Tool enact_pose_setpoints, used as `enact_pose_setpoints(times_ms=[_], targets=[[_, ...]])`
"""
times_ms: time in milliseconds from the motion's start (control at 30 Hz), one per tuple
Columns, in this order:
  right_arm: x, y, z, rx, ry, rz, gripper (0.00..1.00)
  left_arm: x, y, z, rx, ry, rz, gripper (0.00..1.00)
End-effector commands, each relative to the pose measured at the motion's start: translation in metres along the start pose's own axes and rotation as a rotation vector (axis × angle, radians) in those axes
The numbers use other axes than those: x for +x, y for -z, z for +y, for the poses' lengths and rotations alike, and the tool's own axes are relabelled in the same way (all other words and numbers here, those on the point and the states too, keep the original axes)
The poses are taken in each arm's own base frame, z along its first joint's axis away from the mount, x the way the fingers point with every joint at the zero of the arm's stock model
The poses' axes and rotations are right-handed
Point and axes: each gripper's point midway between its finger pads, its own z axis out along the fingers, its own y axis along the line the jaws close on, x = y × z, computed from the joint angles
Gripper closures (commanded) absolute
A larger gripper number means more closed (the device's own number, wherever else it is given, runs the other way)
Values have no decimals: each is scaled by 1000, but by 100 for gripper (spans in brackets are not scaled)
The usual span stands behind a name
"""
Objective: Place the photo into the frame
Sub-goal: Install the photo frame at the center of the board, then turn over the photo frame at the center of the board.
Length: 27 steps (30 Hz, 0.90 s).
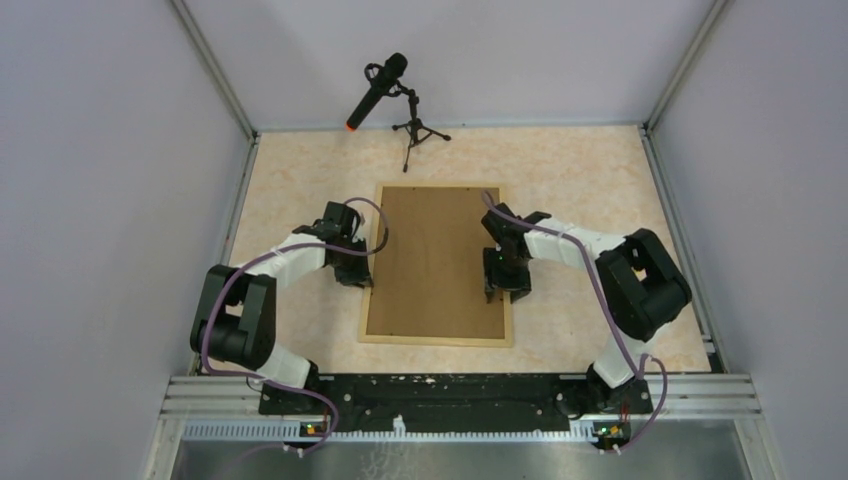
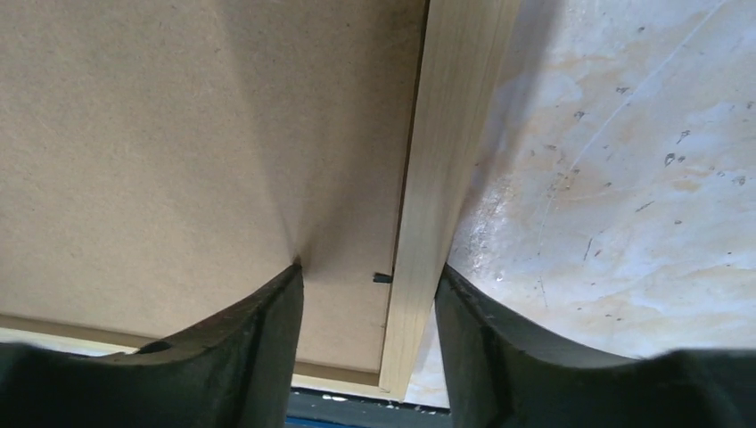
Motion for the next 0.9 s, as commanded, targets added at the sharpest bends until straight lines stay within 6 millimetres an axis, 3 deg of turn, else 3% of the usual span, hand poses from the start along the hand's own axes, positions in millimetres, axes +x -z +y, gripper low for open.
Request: enact_pose_setpoints(times_ms=[0,100,233,300,400,533,633,767,867], targets=[[-16,-35,5,-90,27,-98,54,3,6,-6,21,-4,-1,86],[-27,-26,-8,-69,23,-150,70,-5,20,-14,56,-18,-46,63],[-36,-26,-10,-40,61,-162,95,-17,58,-47,211,-85,-142,30],[-37,-24,-9,-41,56,-164,99,-24,82,-70,319,-160,-208,19],[-37,-15,-7,-52,38,-174,100,-19,114,-115,509,-316,-286,13],[-35,5,-1,-98,35,-170,100,18,127,-175,651,-571,-373,5],[-35,21,-1,-141,31,-158,100,72,122,-216,700,-816,-442,3],[-40,35,-2,-179,28,-150,100,127,107,-245,670,-1091,-543,4],[-38,41,3,-241,17,-120,100,143,90,-252,510,-1259,-632,5]])
